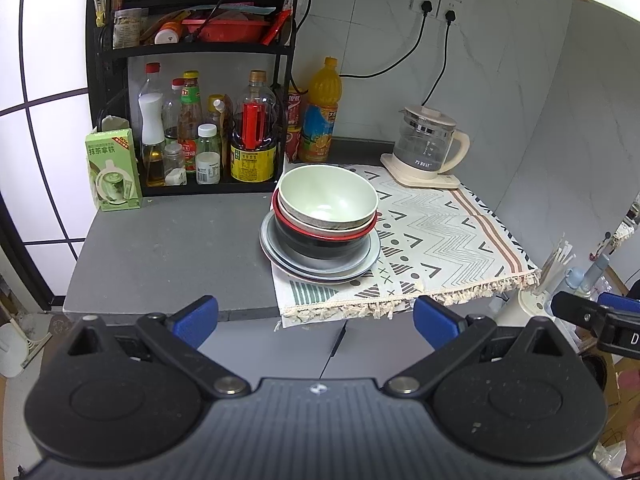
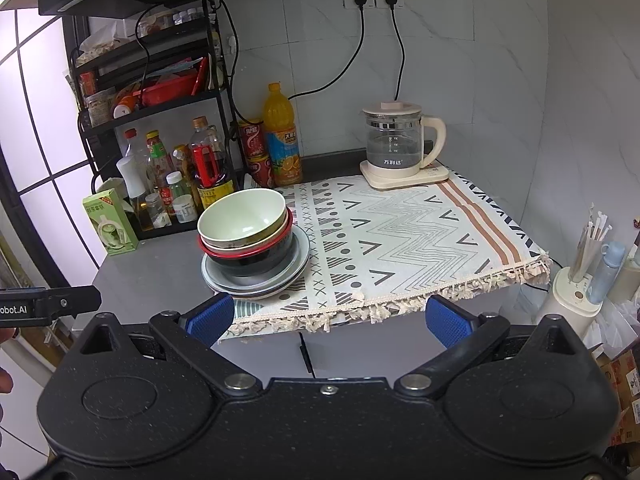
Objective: Organize plates and bowls
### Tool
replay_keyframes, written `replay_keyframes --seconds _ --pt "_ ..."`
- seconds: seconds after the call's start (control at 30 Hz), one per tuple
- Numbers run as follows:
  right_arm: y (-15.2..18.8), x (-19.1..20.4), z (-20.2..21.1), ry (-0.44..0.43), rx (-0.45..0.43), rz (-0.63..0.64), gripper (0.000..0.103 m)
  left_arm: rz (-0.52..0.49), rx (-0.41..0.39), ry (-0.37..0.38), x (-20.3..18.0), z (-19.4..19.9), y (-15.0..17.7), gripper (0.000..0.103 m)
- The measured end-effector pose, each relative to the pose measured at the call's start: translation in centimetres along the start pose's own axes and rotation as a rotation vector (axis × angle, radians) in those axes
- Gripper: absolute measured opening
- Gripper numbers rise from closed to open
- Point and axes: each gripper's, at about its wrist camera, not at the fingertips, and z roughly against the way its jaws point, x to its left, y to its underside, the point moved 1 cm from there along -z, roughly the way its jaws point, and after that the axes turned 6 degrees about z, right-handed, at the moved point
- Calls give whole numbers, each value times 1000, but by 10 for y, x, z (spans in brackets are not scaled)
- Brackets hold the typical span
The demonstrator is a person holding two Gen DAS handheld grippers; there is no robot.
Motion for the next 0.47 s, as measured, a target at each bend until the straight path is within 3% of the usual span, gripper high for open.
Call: replay_keyframes --seconds 0.47 --pt "2 -13 -9 5 17 -24 103 -19 26 -13 -14 -15 -4 103"
